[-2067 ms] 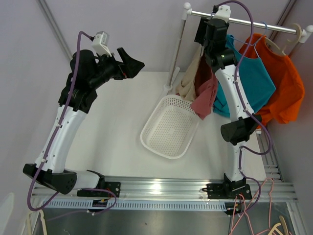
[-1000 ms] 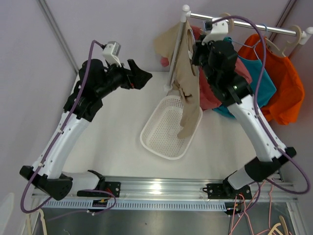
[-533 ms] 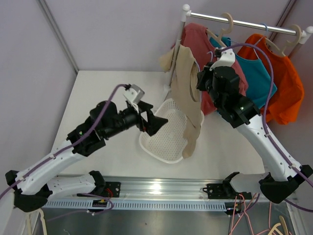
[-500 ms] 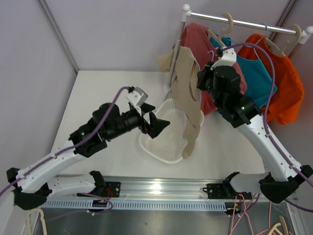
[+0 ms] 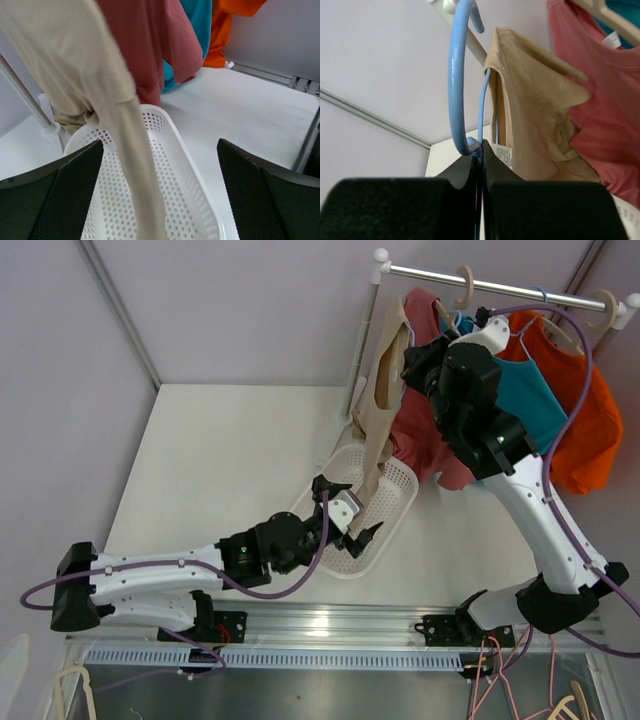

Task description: Remove the t-shirt from the hanger

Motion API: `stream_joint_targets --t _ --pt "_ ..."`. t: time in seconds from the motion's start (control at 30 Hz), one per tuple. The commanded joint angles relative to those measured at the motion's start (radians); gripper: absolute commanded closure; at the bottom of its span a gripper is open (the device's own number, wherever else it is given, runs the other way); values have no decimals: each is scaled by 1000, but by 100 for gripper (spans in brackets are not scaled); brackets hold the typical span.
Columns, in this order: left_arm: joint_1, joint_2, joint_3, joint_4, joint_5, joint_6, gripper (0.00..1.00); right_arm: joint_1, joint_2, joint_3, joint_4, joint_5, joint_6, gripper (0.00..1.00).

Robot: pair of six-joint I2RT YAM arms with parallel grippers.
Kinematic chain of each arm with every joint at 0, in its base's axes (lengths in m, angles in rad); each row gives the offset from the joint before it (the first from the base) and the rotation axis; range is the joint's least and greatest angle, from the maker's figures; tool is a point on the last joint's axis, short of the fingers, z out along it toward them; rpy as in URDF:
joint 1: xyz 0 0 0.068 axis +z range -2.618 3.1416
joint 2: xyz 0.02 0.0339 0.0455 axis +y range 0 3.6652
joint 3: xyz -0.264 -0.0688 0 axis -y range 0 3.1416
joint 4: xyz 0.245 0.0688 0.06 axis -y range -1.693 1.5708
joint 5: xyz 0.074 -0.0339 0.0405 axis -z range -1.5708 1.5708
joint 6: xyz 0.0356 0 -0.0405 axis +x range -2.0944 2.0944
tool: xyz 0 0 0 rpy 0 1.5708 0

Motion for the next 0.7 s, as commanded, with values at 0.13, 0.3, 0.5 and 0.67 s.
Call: stream_joint_targets --t 0.13,0.3,0.5,0.67 --pt "38 94 48 260 -129 66 1 35 13 79 4 -10 105 100" --pt "98 161 191 76 -126 41 99 45 -9 94 -78 -7 139 100" --pt "31 -33 76 185 -42 113 99 14 62 296 -232 56 119 100" --pt "-4 -133 134 125 52 156 99 -67 108 447 -139 -13 38 100"
